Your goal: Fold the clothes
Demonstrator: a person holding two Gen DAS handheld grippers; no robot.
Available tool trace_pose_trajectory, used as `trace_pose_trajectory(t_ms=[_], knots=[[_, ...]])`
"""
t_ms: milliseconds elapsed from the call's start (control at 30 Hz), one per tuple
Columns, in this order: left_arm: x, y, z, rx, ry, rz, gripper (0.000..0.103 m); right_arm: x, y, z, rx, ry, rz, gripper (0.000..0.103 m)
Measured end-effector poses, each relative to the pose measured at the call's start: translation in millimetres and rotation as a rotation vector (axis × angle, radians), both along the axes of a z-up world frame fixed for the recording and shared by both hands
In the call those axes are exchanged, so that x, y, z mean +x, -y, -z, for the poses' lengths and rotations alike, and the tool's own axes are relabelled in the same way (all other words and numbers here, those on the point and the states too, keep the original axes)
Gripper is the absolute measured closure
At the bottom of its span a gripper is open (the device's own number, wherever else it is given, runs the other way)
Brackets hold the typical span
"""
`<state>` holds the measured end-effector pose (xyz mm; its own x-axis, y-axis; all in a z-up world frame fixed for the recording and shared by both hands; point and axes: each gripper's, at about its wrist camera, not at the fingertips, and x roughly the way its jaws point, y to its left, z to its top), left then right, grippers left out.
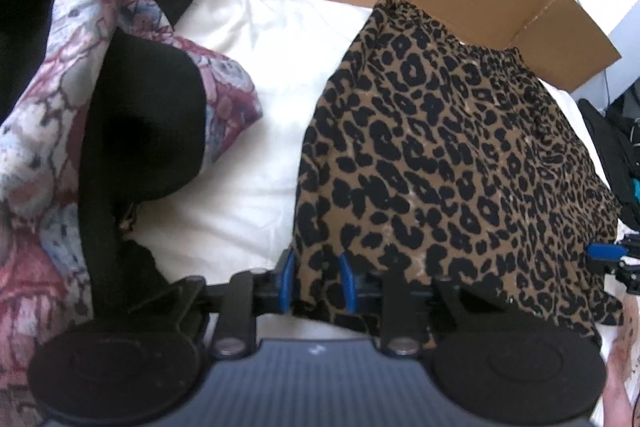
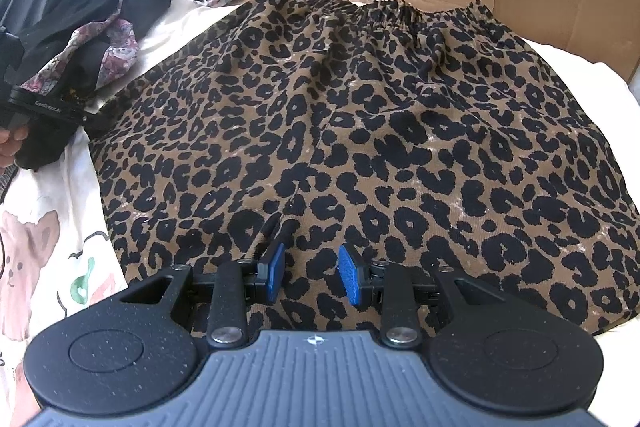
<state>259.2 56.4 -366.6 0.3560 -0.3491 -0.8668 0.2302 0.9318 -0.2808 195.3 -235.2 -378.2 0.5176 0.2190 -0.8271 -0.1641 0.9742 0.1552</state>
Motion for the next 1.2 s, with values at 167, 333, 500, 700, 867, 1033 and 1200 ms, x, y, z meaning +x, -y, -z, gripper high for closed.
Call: trace_pose_trajectory(t_ms=[167, 333, 500, 700, 867, 1033, 1200], knots=[[-4.0, 6.8, -9.3, 0.008, 0.003, 0.009, 0.092, 0.8, -4.3, -3.3, 0.019, 0.015, -0.023, 0.066], [-4.7, 15.8, -22.7, 0.021, 0.012, 0.016, 0.097, 1.3, -10.3, -9.8, 0.029, 0.035, -0.041, 0.066], [-4.4, 26.4, -43.7, 0.041, 0.018, -0.054, 0.097, 2.4, -10.8, -11.7, 0.023, 0.048, -0.031, 0.066], [-11.7, 55.8, -65.3, 0.023, 0.07, -0.119, 0.098, 6.1, -11.6, -16.3, 0.028, 0.069, -0.03, 0.063], [-13.2, 89.4, -63.1, -0.042, 0.081, -0.159, 0.098, 7.9, -14.6, -22.7, 0.02, 0.108, -0.017, 0.044], [-14.1, 116.0, -61.2, -0.046, 0.07, -0.134, 0.098, 11.3, -19.6, -25.5, 0.019, 0.12, -0.013, 0.039], [-17.1, 129.5, -64.2, -0.069, 0.063, -0.115, 0.098, 13.8, -26.3, -27.7, 0.034, 0.118, -0.018, 0.038]])
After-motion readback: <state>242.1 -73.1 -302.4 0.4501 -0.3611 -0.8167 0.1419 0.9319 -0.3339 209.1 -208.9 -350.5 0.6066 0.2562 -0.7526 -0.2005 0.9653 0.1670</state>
